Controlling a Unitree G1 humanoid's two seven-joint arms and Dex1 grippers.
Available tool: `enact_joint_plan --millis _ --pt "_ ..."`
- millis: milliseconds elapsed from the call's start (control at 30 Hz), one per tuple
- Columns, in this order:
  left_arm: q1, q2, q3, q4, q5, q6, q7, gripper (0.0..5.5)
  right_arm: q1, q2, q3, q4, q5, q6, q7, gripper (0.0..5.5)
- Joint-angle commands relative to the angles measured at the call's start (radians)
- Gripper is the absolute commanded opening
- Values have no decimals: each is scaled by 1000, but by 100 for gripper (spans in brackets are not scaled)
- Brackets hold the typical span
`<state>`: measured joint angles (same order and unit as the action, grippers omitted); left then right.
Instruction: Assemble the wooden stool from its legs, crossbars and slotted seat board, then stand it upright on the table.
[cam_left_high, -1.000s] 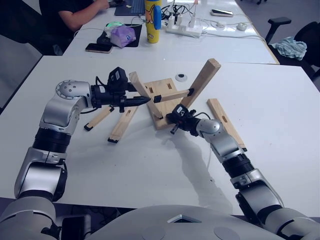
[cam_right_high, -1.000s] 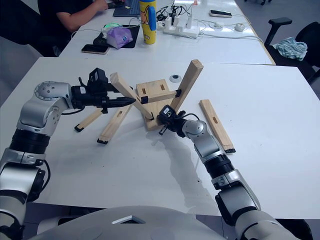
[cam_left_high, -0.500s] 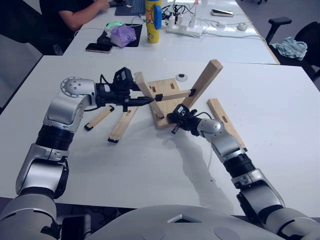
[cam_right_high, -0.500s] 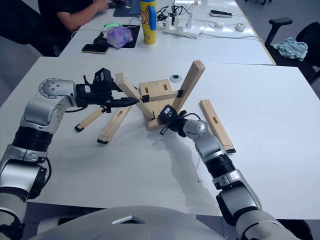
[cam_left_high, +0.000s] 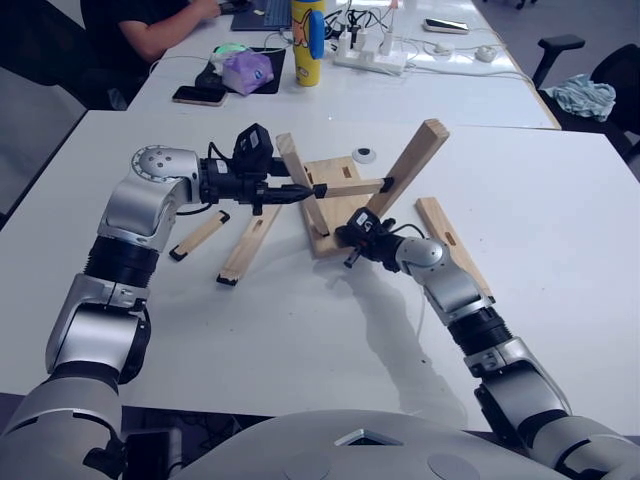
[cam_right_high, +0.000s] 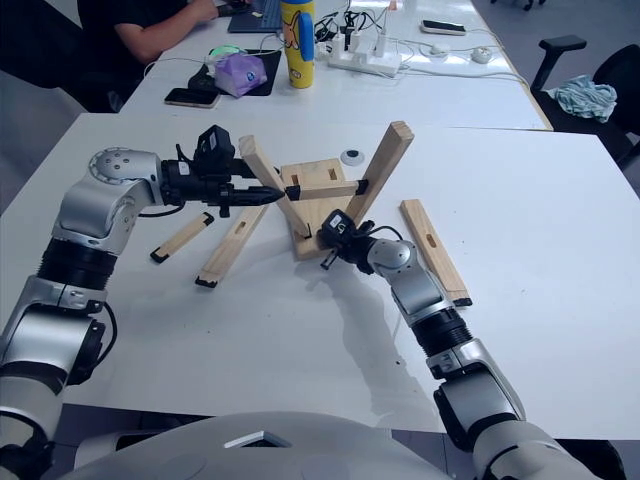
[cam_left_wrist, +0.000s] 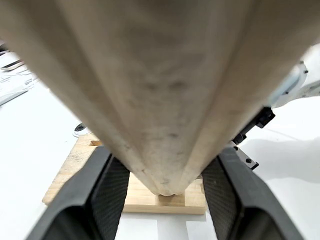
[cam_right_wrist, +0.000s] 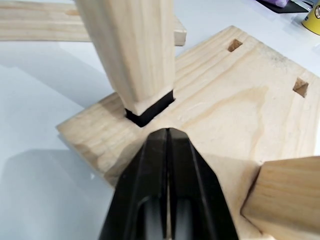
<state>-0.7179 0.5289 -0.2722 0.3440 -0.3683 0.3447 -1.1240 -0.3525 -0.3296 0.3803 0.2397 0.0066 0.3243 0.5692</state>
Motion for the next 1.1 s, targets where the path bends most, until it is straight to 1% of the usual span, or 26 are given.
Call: enact_joint_plan --millis 33,100,200,267,467,600,667,800,900,1000,1100 --pt "53 -111 -171 143 152 89 32 207 226 16 178 197 -46 220 109 0" --pt "91 -99 -230 108 177 99 -3 207 223 18 182 204 -48 215 110 0" --pt "148 -51 -312 32 214 99 -57 207 222 21 184 211 -49 209 111 0" --pt "154 -35 -332 13 231 79 -69 207 223 22 184 212 -47 208 113 0" --pt "77 -54 -319 82 264 -18 -56 207 223 25 186 212 -43 214 119 0" --pt "-1 -116 -250 230 255 -38 37 207 220 29 184 214 -42 218 115 0" --pt "-18 -129 -238 268 250 -29 52 207 219 30 184 213 -41 220 116 0" --pt "5 -133 -286 267 261 20 17 207 221 26 195 199 -41 221 127 0" --pt "47 -110 -330 217 267 18 -27 207 225 20 200 179 -39 223 131 0" --pt "62 -105 -333 205 261 17 -27 206 235 20 167 161 -27 120 116 0" --pt "64 -98 -330 201 257 26 -28 206 275 28 61 42 77 2 119 0"
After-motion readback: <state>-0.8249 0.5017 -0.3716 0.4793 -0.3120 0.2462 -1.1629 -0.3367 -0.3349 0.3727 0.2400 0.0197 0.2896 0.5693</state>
